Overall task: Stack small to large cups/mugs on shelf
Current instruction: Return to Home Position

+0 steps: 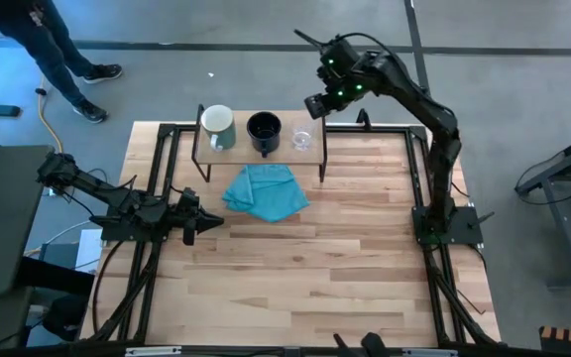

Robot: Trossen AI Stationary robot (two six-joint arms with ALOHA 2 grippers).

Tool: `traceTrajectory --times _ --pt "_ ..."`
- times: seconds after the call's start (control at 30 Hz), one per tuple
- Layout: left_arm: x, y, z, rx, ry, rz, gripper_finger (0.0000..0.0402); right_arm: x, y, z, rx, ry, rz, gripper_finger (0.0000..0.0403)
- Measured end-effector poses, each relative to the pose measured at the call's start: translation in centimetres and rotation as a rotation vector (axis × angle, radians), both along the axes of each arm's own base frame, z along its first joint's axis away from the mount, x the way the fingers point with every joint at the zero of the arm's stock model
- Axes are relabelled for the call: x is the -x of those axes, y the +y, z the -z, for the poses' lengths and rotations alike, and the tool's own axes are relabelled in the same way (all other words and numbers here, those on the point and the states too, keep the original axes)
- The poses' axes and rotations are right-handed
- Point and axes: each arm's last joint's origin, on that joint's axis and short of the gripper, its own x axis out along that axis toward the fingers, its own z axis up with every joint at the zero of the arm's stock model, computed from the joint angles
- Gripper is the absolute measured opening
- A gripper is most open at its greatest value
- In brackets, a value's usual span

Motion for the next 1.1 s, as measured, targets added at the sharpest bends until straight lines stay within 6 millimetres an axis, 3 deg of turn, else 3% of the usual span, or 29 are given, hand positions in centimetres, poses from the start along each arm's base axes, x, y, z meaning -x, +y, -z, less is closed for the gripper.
traceTrajectory --times 0.57,1.1 --pt "0.0 0.0 0.0 0.033 -0.008 -0.008 0.0026 5.2 3.4 -6.4 0.174 -0.169 -0.031 0.0134" --pt "-0.1 0.0 -0.6 0.073 -0.073 -0.012 0.0026 10.4 8.2 -10.9 0.491 -0.217 -0.316 0.0134"
